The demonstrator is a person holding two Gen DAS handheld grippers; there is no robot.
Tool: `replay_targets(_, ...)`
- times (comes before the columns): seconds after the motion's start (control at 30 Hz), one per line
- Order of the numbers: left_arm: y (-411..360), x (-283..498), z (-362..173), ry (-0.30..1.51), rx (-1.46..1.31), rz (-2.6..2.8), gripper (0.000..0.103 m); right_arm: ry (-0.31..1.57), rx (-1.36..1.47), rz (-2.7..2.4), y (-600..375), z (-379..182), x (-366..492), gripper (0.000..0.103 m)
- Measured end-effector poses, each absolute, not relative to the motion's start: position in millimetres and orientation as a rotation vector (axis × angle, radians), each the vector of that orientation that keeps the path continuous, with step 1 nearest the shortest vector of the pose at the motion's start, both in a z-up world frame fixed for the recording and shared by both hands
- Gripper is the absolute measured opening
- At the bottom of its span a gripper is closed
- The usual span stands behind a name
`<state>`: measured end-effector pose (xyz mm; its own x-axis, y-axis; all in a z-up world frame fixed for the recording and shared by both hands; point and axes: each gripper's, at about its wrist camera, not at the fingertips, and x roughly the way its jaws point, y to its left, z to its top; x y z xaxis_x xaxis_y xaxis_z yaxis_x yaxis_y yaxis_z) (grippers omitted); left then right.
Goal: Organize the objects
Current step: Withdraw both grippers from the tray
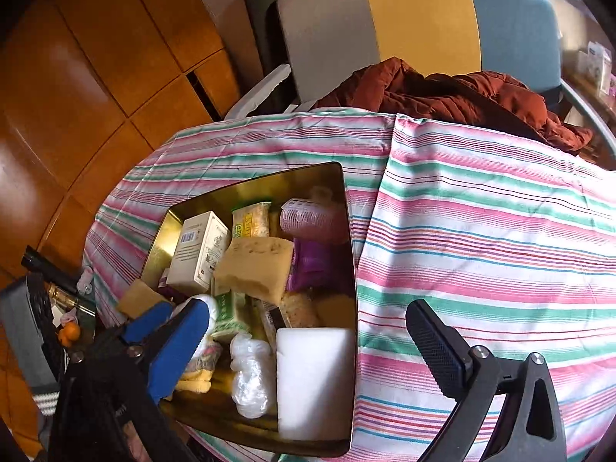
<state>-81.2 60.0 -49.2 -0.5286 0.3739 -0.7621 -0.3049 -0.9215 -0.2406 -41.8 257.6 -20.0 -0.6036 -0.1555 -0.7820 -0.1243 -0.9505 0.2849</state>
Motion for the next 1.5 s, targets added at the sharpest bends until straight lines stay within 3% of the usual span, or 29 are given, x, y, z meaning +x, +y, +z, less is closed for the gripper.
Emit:
replay_targets(0.23, 49.2, -68.5, -44.6, -0.063, -1.229, 2.503, 0.055, -0.437, 1.408, -2.759, 247.9, -27.1, -36.8, 0.103)
replay_targets(0.8, 31.6, -36.0, -11.2, 0.03, -1.118, 2.706, 0.057, -0.11, 1.364, -2.915, 217.5, -29.3, -8.0, 0.103)
replay_targets(1.0, 27.4, -21.0, -4.4, 0.034, -1.09, 2.757, 0.064, -0.089, 1.357, -2.926, 213.1, -31.7, 4.6, 0.103)
replay_targets(1.5, 22.2, 1.9, 1.5, 0.002, -1.07, 2.783, 0.064, 0.013, 1.186, -3.053, 192.0, -22.0, 33.9, 0.103)
